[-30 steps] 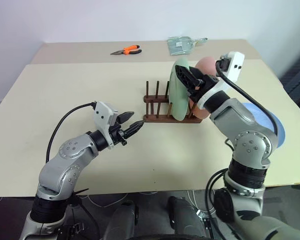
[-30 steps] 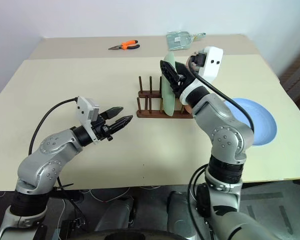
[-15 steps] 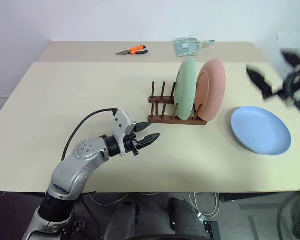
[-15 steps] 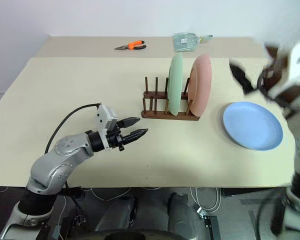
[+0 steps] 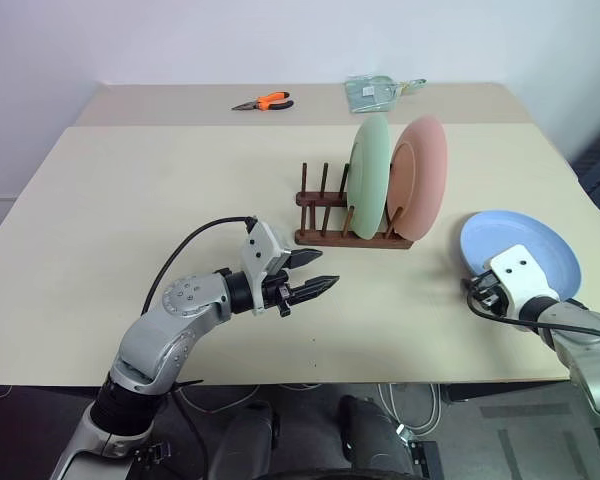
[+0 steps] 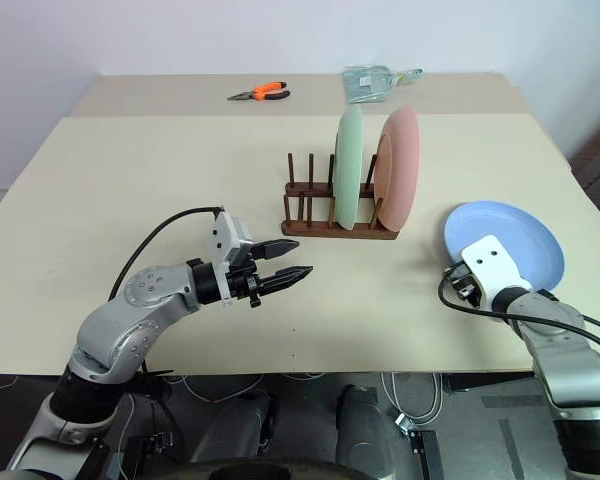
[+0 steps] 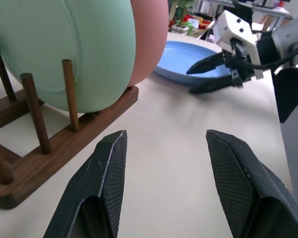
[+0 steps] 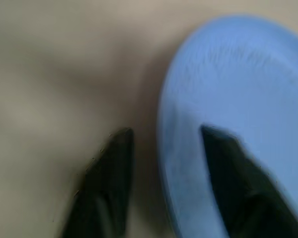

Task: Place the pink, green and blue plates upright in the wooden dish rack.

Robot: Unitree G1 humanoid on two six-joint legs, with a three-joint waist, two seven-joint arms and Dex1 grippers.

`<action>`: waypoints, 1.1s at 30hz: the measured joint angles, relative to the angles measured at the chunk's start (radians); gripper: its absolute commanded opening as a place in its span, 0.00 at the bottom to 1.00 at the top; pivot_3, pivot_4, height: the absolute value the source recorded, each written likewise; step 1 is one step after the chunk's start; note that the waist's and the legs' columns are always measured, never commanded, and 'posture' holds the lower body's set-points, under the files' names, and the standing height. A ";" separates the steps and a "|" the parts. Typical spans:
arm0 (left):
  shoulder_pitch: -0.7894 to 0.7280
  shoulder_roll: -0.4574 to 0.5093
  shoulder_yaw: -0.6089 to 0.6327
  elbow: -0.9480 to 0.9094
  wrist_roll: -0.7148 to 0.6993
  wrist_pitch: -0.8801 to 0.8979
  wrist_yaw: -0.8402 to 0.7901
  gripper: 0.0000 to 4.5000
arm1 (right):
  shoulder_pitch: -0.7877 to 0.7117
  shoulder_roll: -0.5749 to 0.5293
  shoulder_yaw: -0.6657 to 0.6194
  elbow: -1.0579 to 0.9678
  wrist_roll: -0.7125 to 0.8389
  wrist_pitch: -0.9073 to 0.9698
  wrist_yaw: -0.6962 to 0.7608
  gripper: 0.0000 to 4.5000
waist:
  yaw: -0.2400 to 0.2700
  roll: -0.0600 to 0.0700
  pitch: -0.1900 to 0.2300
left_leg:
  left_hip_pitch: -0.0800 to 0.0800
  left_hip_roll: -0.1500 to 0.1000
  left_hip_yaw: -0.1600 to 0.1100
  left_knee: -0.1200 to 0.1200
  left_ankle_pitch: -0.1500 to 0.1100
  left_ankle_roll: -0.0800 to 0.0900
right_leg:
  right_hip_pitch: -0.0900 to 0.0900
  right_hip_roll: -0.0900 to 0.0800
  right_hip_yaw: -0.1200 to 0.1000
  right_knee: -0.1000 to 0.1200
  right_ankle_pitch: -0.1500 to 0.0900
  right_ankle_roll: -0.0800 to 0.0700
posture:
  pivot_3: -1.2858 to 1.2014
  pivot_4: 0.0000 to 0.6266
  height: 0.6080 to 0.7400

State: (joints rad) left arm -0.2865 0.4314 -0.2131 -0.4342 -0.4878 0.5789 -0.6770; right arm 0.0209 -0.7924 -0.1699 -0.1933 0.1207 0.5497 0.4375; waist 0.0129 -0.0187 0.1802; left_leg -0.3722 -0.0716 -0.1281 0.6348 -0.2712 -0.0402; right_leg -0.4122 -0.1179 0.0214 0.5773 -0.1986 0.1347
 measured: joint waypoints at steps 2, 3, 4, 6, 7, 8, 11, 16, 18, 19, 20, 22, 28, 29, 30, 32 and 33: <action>0.002 0.004 0.002 0.000 0.001 0.000 0.002 0.57 | -0.022 0.008 -0.002 0.020 -0.001 -0.004 -0.004 0.01 | 0.000 0.000 0.000 | 0.000 0.000 0.000 0.000 0.000 0.000 | 0.000 0.000 0.000 0.000 0.000 0.001 | 0.52 0.24 1.00; 0.003 0.005 0.003 -0.001 0.002 0.000 0.003 0.57 | -0.036 0.018 -0.008 0.020 0.003 -0.003 -0.005 0.01 | 0.000 0.000 0.000 | 0.000 0.000 0.000 0.000 0.000 0.000 | 0.000 0.000 0.000 0.000 -0.001 0.001 | 0.52 0.24 1.00; 0.004 0.007 0.004 -0.002 0.004 0.000 0.004 0.57 | -0.051 0.034 -0.019 0.020 0.009 -0.002 -0.009 0.01 | -0.001 0.000 0.000 | 0.000 0.000 -0.001 0.000 0.000 0.000 | 0.000 0.000 0.000 0.000 -0.001 0.001 | 0.52 0.24 1.00; 0.006 0.013 0.006 -0.002 0.009 -0.001 0.006 0.57 | -0.081 0.058 -0.048 0.018 0.027 -0.002 -0.016 0.01 | -0.002 0.000 0.000 | 0.000 0.000 -0.001 0.000 0.000 0.000 | 0.000 0.000 0.000 0.000 -0.001 0.001 | 0.52 0.24 1.00; 0.008 0.018 0.012 -0.002 0.014 -0.002 0.008 0.57 | -0.100 0.070 -0.066 0.013 0.042 -0.005 -0.019 0.01 | -0.002 0.000 0.000 | 0.000 0.000 -0.001 0.000 0.000 0.000 | 0.000 0.000 0.000 0.000 -0.001 0.001 | 0.52 0.24 1.00; 0.009 0.021 0.020 -0.001 0.021 -0.006 0.009 0.57 | -0.121 0.083 -0.085 0.003 0.058 -0.014 -0.020 0.01 | -0.003 0.001 0.001 | 0.000 0.000 -0.001 0.000 0.000 0.000 | 0.000 0.000 0.000 0.000 -0.001 0.001 | 0.52 0.24 1.00; 0.007 0.025 0.055 0.025 0.045 -0.040 0.022 0.57 | -0.255 0.123 -0.159 -0.049 0.135 -0.035 -0.038 0.01 | -0.005 0.002 0.001 | 0.001 0.000 -0.001 0.000 0.000 0.000 | 0.000 0.000 0.000 0.000 0.000 0.001 | 0.52 0.24 1.00; -0.026 0.024 0.106 0.190 0.176 -0.183 0.097 0.57 | -0.642 0.184 -0.265 -0.185 0.407 0.023 -0.097 0.01 | -0.004 0.003 0.002 | 0.000 0.001 -0.004 -0.002 0.000 0.000 | -0.001 0.002 -0.002 0.001 0.002 -0.001 | 0.52 0.24 1.00; -0.026 0.024 0.138 0.240 0.213 -0.243 0.121 0.57 | -0.747 0.212 -0.273 -0.245 0.557 0.078 -0.108 0.01 | 0.000 0.000 0.000 | 0.000 0.001 -0.007 -0.003 0.000 0.000 | -0.001 0.002 -0.004 0.000 0.003 0.001 | 0.52 0.24 1.00; -0.025 0.023 0.154 0.258 0.221 -0.264 0.127 0.57 | -0.781 0.242 -0.268 -0.258 0.622 0.103 -0.123 0.01 | 0.000 -0.001 0.000 | 0.000 0.001 -0.007 -0.003 0.000 0.000 | -0.001 0.002 -0.005 0.000 0.003 0.001 | 0.52 0.24 1.00; -0.024 0.023 0.165 0.275 0.228 -0.285 0.130 0.57 | -0.813 0.278 -0.257 -0.263 0.686 0.129 -0.146 0.01 | -0.001 -0.001 0.000 | -0.001 0.000 -0.007 -0.003 0.000 0.000 | -0.001 0.001 -0.004 0.000 0.004 0.001 | 0.52 0.24 1.00; -0.010 0.023 0.192 0.295 0.236 -0.323 0.129 0.57 | -0.882 0.398 -0.229 -0.252 0.805 0.161 -0.233 0.01 | -0.003 0.000 0.000 | -0.001 0.000 -0.006 -0.003 0.000 0.000 | -0.002 0.000 -0.003 0.001 0.004 0.001 | 0.52 0.24 1.00; 0.058 0.034 0.230 0.324 0.240 -0.403 0.108 0.57 | -0.951 0.755 -0.088 -0.182 1.043 0.193 -0.524 0.01 | -0.025 0.001 -0.001 | -0.001 0.000 -0.008 -0.004 0.001 -0.002 | -0.007 0.001 -0.002 0.006 0.005 0.000 | 0.52 0.24 1.00; 0.067 0.039 0.236 0.324 0.239 -0.408 0.106 0.57 | -0.941 0.784 -0.068 -0.167 1.051 0.201 -0.560 0.01 | -0.026 0.001 -0.001 | -0.001 0.000 -0.008 -0.004 0.001 -0.002 | -0.008 0.002 -0.002 0.006 0.005 0.000 | 0.52 0.24 1.00; 0.076 0.041 0.244 0.322 0.238 -0.410 0.105 0.57 | -0.928 0.806 -0.050 -0.152 1.059 0.207 -0.589 0.01 | -0.025 0.001 -0.001 | -0.001 0.000 -0.007 -0.004 0.001 -0.002 | -0.008 0.001 -0.002 0.006 0.005 0.000 | 0.52 0.24 1.00; 0.088 0.041 0.259 0.318 0.235 -0.410 0.101 0.57 | -0.903 0.830 -0.021 -0.121 1.060 0.210 -0.630 0.01 | -0.023 0.001 -0.001 | -0.002 0.000 -0.007 -0.004 0.001 -0.002 | -0.008 0.001 -0.002 0.006 0.005 0.000 | 0.52 0.24 1.00; 0.092 0.041 0.264 0.313 0.234 -0.409 0.099 0.57 | -0.895 0.836 -0.013 -0.114 1.058 0.208 -0.642 0.01 | -0.024 0.001 -0.001 | -0.002 0.000 -0.006 -0.004 0.001 -0.002 | -0.008 0.001 -0.002 0.006 0.005 0.000 | 0.52 0.24 1.00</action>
State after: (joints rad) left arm -0.1941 0.4728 0.0511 -0.1208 -0.2534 0.1694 -0.5778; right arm -0.8741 0.0438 -0.1833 -0.3074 1.1789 0.7581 -0.2042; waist -0.0112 -0.0178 0.1796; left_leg -0.3740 -0.0721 -0.1346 0.6311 -0.2700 -0.0422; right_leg -0.4198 -0.1165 0.0192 0.5828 -0.1939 0.1347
